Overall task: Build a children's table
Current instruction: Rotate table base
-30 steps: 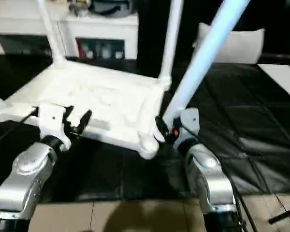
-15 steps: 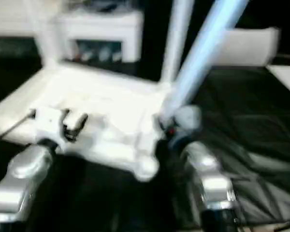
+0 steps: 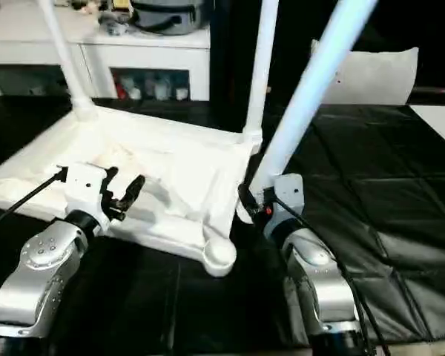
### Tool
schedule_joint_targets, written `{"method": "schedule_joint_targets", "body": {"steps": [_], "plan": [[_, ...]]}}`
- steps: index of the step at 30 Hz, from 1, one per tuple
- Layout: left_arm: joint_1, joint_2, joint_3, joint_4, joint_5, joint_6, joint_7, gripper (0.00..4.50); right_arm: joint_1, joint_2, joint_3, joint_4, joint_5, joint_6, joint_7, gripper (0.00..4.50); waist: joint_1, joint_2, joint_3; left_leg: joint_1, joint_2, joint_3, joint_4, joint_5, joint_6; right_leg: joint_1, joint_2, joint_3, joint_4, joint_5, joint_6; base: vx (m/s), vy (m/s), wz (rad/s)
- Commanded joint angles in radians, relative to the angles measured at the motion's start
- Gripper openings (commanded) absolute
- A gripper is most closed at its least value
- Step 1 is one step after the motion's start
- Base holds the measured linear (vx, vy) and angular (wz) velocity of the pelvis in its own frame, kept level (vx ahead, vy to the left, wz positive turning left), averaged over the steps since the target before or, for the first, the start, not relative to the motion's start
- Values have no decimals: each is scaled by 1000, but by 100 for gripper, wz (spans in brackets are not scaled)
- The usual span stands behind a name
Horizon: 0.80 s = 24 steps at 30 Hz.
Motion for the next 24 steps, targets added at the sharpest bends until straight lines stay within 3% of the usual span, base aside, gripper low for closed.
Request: {"method": "schedule_joint_targets", "body": {"steps": [1,2,3,4,5,7,8,9,10,13,16,17,19,22,23,24], "plan": [[-6,11,-12,-8,-9,8,-24,292,-23,-9,-2,-8,-10,-15,5,188,-3,4,-40,-5,61,-19,-110,-294,-17,30,-86,53,-109,-447,-104,0,0,0],[-5,17,-16,-2,-27,9,-57,292,-30,-13,5,-12,-10,-18,10,188,-4,10,-41,-9,61,-17,-110,-258,-13,31,-84,55,-107,-401,-108,0,0,0],[-5,21,-22,-3,-38,9,-80,292,-30,-16,6,-16,-7,-20,15,188,-6,8,-40,-9,62,-15,-110,-247,-9,28,-83,56,-107,-373,-119,0,0,0],[-4,32,-36,-6,-57,8,-125,292,-28,-19,4,-25,2,-24,25,188,-7,7,-40,-11,62,-15,-111,-246,-6,29,-82,56,-104,-372,-122,0,0,0],[-7,41,-47,-7,-67,15,-153,292,-27,-18,-3,-28,17,-25,34,188,-9,-2,-41,-14,61,-13,-111,-247,-1,28,-82,56,-104,-384,-125,0,0,0],[-22,66,-69,-7,-88,42,-219,292,-28,-17,-22,-30,62,-12,61,188,-6,6,-49,-16,63,-13,-106,-192,8,30,-84,58,-95,-316,-143,0,0,0],[-37,102,-91,-7,-99,53,-286,292,-40,-22,-29,-13,63,-16,65,188,-4,-23,-53,-24,63,-9,-105,-128,28,37,-84,58,-86,-248,-152,0,0,0],[-42,115,-98,-6,-102,56,-311,292,-45,-24,-31,-6,61,-18,66,188,-1,-9,-55,-18,60,-3,-103,-101,38,28,-79,56,-81,-196,-169,0,0,0],[-48,133,-104,-6,-106,57,-339,292,-52,-24,-32,3,61,-19,68,188,-3,-4,-56,-19,60,-2,-102,-88,39,30,-78,55,-79,-169,-176,0,0,0],[-64,187,-126,8,-99,40,-418,292,-69,-31,-39,4,92,4,103,188,-7,-2,-56,-21,61,1,-101,-51,47,34,-75,52,-72,-84,-203,0,0,0],[-91,233,-154,39,-78,-22,-493,292,-74,-44,-54,5,106,-16,123,188,-6,-3,-55,-19,63,3,-102,-54,45,36,-77,53,-73,-89,-212,0,0,0],[-109,251,-166,50,-77,-41,-536,292,-77,-53,-60,10,115,-16,135,188,-3,-9,-53,-19,63,4,-104,-65,48,36,-79,54,-76,-113,-208,0,0,0],[-141,281,-183,58,-99,-55,-614,292,-84,-67,-58,24,122,-38,169,188,0,-5,-51,-16,65,5,-107,-90,38,33,-78,53,-78,-157,-202,0,0,0],[-178,320,-206,68,-125,-52,-726,292,-86,-102,-32,27,130,2,240,188,3,13,-48,-11,67,4,-111,-140,11,30,-79,54,-80,-191,-205,0,0,0],[-184,329,-213,73,-125,-55,-749,292,-84,-112,-24,25,129,5,257,188,2,5,-48,-13,66,5,-111,-151,11,33,-78,55,-81,-198,-204,0,0,0],[-194,339,-222,81,-126,-53,-775,292,-82,-121,-17,25,127,1,275,188,4,5,-48,-13,66,6,-111,-140,12,33,-80,57,-81,-187,-205,0,0,0]]}}
